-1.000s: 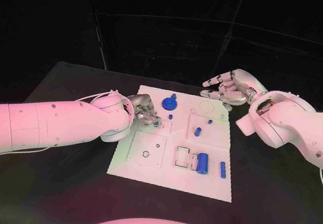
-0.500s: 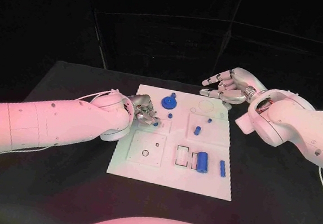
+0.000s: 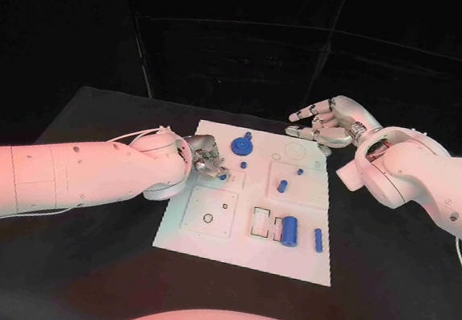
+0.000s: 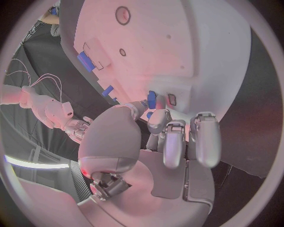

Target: Assemble the parts on the task board

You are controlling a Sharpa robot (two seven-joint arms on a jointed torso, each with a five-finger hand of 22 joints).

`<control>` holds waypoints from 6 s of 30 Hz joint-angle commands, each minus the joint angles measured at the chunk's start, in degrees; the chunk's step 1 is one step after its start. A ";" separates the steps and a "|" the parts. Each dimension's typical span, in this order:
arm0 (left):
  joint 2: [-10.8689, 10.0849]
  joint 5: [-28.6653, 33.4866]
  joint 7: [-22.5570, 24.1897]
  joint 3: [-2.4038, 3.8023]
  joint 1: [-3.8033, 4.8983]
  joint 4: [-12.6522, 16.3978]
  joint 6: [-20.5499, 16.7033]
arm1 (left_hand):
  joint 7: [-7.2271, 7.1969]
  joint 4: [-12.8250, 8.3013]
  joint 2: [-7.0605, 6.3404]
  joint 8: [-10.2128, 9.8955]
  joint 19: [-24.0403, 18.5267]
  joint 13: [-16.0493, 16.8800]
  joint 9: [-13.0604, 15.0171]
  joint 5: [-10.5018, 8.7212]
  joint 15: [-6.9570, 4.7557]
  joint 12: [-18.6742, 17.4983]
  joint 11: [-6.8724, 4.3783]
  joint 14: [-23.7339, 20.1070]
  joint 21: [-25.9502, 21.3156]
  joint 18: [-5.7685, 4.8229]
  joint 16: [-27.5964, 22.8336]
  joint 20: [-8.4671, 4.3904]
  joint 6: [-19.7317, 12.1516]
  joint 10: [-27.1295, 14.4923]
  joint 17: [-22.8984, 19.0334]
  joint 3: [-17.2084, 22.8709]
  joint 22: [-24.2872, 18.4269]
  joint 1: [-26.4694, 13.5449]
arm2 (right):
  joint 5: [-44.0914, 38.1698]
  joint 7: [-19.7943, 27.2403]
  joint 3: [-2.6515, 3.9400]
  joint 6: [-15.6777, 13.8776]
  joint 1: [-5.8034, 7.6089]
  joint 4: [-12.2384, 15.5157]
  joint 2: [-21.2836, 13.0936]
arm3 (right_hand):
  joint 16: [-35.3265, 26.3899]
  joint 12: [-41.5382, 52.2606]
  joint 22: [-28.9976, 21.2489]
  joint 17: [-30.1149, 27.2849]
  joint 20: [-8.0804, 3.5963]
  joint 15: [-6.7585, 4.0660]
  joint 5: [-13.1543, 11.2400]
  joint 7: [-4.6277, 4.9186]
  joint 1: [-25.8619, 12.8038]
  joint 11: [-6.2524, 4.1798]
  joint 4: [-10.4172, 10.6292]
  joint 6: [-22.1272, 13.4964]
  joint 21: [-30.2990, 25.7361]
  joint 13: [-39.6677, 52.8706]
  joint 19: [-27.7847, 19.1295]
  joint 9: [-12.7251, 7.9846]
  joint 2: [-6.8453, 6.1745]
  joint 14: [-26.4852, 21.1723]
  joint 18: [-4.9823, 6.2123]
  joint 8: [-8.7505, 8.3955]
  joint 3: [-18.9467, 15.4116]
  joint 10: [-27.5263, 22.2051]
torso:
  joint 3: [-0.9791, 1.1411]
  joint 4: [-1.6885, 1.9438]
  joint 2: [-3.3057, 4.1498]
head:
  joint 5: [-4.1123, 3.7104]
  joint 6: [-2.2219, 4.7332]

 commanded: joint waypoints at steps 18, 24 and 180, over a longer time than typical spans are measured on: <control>1.18 -0.27 -1.30 -0.12 -0.11 -1.07 3.35 | -1.63 -9.46 -2.01 2.07 0.58 1.63 1.07 -0.07 -1.07 1.31 -1.20 6.05 0.45 -0.58 0.18 -0.66 2.38 2.23 15.09 9.91 1.93 -2.75 | 0.14 0.50 0.05 -0.20 0.09 0.01 0.09 | -0.51 0.03 -0.30 8.56 -0.09 -0.41 0.45 -0.13 -0.31 0.04 0.07 0.15 -0.36 -0.15 -0.10 -0.08 0.38 4.47 0.98 0.29 -0.42 0.23 | 0.01 -0.03 0.02 | -0.19 -0.22; 1.69 -0.27 -1.29 -0.11 -0.11 -1.56 3.17 | -1.86 -9.30 -2.06 2.41 0.77 2.02 1.23 -0.09 -1.25 1.66 -1.40 6.05 0.64 -0.65 0.18 -0.83 2.70 2.54 15.09 9.58 2.26 -3.05 | 0.14 0.49 0.05 -0.20 0.10 0.03 0.11 | -0.51 0.05 -0.30 8.58 -0.10 -0.41 0.56 -0.13 -0.33 0.03 0.11 0.16 -0.37 -0.13 -0.09 -0.08 0.43 4.47 0.98 0.30 -0.42 0.24 | 0.01 -0.03 0.03 | -0.27 -0.26; 18.24 6.22 -0.12 3.36 8.09 -37.16 33.58 | 1.13 4.85 8.14 -8.72 -0.68 -9.26 -14.68 -2.53 0.93 -4.47 1.29 6.05 -3.12 0.14 0.18 1.16 3.45 -3.80 15.09 -36.11 -0.47 -0.46 | 1.42 0.75 0.02 0.38 0.07 -2.11 1.99 | -1.07 -0.21 -1.75 7.80 -0.01 -0.33 0.64 -0.05 -2.16 0.15 1.50 -0.23 -1.38 -0.67 -0.69 -0.10 0.44 4.27 1.19 0.45 -2.24 -0.39 | -0.02 -0.14 0.31 | 0.03 -0.28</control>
